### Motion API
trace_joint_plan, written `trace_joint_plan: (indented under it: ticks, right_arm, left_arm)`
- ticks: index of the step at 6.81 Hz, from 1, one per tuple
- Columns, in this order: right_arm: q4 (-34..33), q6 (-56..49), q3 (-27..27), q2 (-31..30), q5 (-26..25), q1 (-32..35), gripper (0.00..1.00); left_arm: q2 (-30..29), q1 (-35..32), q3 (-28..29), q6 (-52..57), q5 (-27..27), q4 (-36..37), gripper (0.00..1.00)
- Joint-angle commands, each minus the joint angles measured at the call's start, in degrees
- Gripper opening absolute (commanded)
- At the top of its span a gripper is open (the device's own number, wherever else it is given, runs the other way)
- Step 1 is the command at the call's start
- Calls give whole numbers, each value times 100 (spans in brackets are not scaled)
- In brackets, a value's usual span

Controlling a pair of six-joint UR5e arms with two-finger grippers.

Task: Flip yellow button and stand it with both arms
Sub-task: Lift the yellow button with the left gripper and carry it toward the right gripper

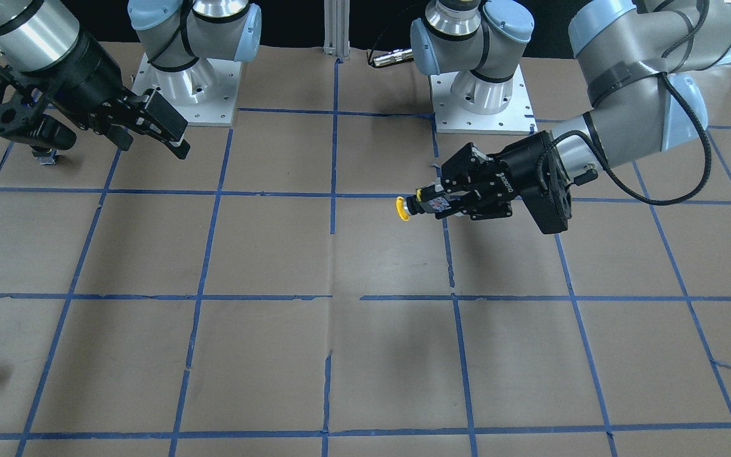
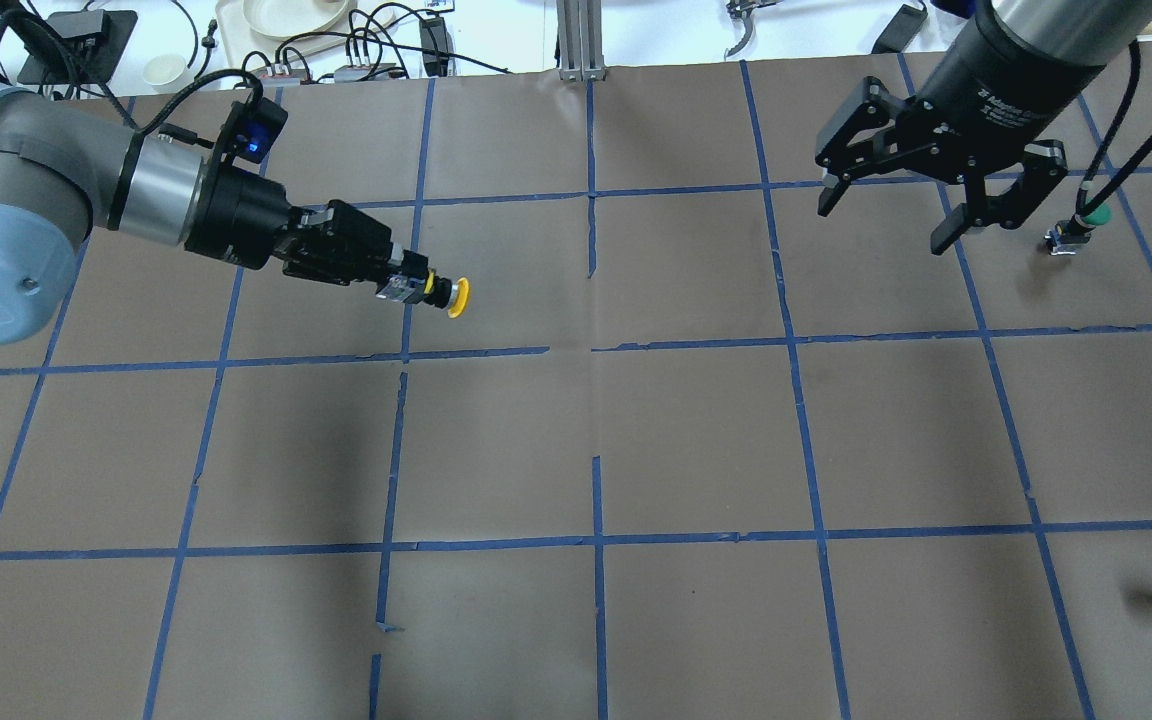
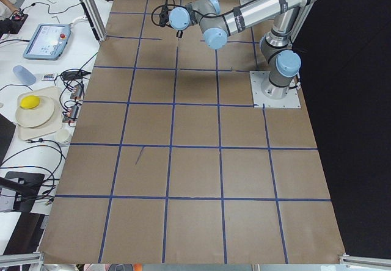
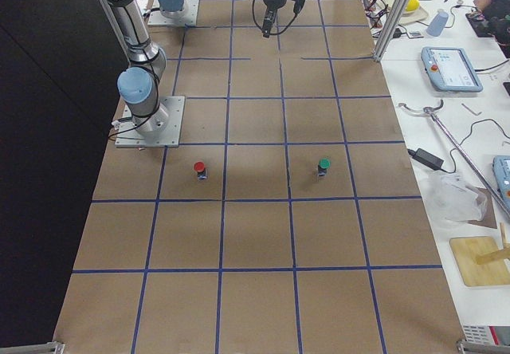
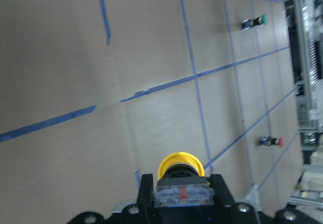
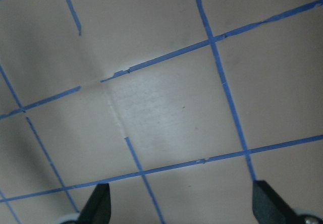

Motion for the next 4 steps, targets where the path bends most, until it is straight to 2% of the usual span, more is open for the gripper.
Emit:
trace_joint_plan:
  ticks: [1,2,3,4]
  right_arm:
    - [-18,1707,-109,372,1822,-255,100]
    - [-96,2411,-170,453,2694,-378,100]
    - [-462,3253,-170,445,3295,-380,100]
    - [-736,3932,-144,393,3579,-345,100]
  left_arm:
    - [166,-422,248,-1415,-1656,145,6]
    - [192,-641,284,-1786,-2098,416,6]
    - [271,-722,275,-1815,-2555,427,6]
    - [298,-749,232,-1824,-3003,428,6]
